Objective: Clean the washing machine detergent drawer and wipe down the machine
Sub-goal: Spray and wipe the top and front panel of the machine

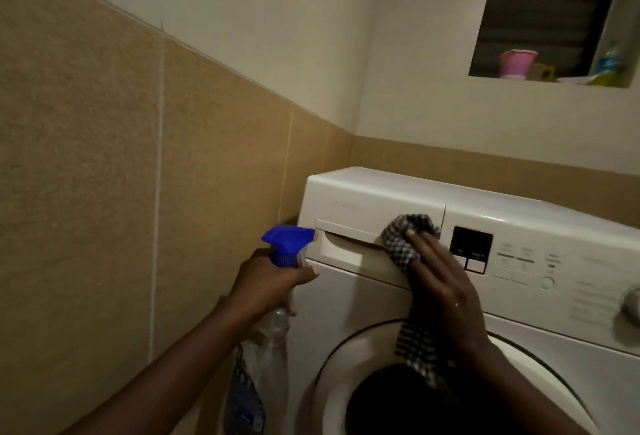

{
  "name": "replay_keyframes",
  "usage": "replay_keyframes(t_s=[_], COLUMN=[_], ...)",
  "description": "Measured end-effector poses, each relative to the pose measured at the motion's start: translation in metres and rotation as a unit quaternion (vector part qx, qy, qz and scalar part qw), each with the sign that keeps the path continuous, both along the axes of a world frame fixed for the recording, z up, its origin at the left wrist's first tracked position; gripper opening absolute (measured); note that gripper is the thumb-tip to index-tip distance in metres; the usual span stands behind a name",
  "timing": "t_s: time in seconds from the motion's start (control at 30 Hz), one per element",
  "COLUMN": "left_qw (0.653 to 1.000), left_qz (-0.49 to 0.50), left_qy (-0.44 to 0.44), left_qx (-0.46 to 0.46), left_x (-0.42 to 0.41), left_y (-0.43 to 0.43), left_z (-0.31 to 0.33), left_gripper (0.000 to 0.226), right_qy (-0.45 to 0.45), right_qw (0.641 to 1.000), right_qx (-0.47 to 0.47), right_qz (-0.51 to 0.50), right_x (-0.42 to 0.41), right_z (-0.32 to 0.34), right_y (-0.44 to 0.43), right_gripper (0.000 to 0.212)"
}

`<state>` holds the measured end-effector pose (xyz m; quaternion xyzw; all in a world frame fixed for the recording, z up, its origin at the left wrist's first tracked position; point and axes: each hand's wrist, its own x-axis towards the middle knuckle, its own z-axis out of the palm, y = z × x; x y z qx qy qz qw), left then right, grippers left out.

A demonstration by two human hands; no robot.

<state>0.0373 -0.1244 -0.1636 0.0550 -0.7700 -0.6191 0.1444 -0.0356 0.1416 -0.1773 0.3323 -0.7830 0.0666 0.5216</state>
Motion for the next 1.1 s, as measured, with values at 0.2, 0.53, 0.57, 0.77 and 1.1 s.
replay_keyframes(t_s=[0.2,0.53,0.57,0.77,1.1], left_qw=[1.000,0.998,0.998,0.999,0.997], left_qz=[-0.008,-0.012,-0.021,0.041,0.078], left_qy=[0.005,0.016,0.015,0.012,0.000], left_qx=[-0.011,-0.063,-0.064,-0.005,-0.018], left_x=[0.006,-0.010,-0.011,-0.015,-0.009], left_y=[0.019,0.072,0.075,0.068,0.027], left_z=[-0.014,-0.012,-0.014,-0.012,-0.004], left_gripper=[0.035,0.039,0.044,0.040,0.035], right_qy=[-0.045,-0.073,-0.070,-0.039,-0.055], right_qw=[0.994,0.977,0.978,0.984,0.994], right_qx=[-0.098,-0.171,-0.163,-0.134,0.091], right_qz=[-0.034,-0.108,-0.110,-0.114,-0.017], right_x=[0.010,0.016,0.016,0.013,0.002], right_z=[0.001,-0.020,-0.021,-0.024,-0.026], right_y=[-0.004,-0.010,-0.009,-0.012,-0.053], right_gripper=[0.055,0.053,0.051,0.066,0.058])
